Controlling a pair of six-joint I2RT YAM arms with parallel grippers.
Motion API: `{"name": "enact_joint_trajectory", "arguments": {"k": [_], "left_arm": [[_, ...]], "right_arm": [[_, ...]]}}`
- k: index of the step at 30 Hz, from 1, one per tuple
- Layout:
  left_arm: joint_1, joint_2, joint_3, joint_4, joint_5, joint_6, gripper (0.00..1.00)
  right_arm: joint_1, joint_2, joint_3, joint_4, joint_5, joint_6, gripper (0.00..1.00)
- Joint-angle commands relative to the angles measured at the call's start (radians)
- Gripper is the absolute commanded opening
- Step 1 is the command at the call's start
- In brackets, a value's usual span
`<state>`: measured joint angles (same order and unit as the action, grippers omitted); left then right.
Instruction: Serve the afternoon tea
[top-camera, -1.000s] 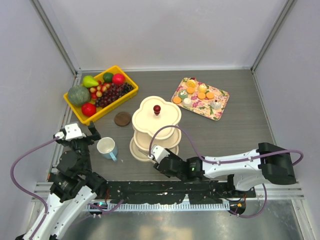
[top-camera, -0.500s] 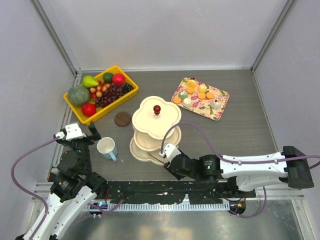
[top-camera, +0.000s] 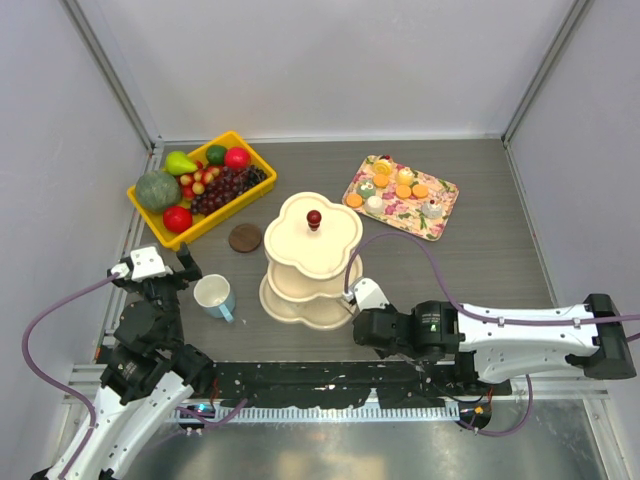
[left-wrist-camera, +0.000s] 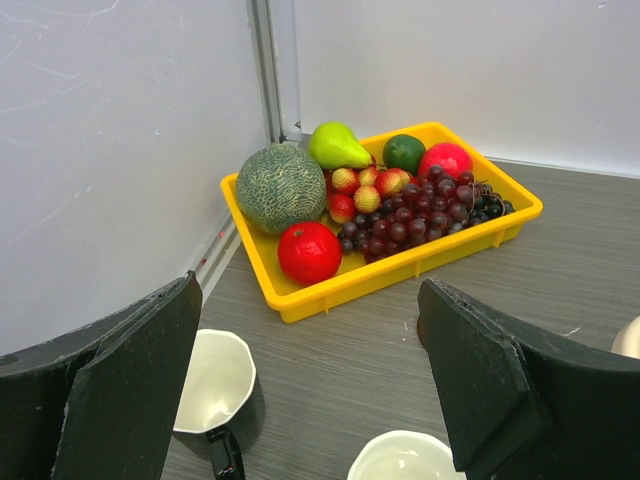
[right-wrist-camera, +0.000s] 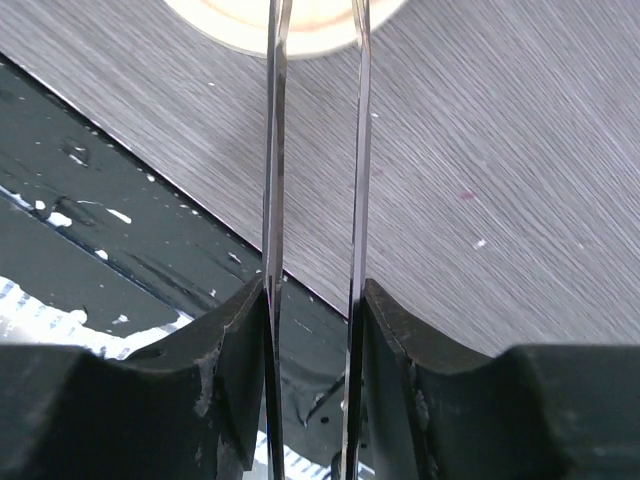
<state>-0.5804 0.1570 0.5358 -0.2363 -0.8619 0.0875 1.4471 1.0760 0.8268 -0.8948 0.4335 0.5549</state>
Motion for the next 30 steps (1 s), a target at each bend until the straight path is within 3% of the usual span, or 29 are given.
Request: {"name": "enact_joint_trajectory", "arguments": {"k": [1,11,17,22,30], "left_arm": [[0.004,-0.008,0.000,0.038,0.009,0.008,0.98],[0.004,-0.020,0.000,0.038,0.008,0.005,0.98],[0.004,-0.025,0.001,0.037,0.017,-0.003,0.98],[0.004,-0.034,0.001,0.032,0.029,-0.017,0.98],[0.005,-0.037,0.000,0.032,0.038,-0.029,0.98]], "right_arm": [[-0.025,0.013,0.092,-0.171,0.074,0.145,0.44],[-0.313,-0.033,0.130,-0.237,0.063,0.080,0.42],[-0.545,-0.045,0.166,-0.120,0.062,-0.097,0.43],[-0.744,0.056,0.297,-0.046,0.016,-0.268,0.43],[-1.007,0.269,0.500,0.168,-0.194,-0.502,0.43]]}}
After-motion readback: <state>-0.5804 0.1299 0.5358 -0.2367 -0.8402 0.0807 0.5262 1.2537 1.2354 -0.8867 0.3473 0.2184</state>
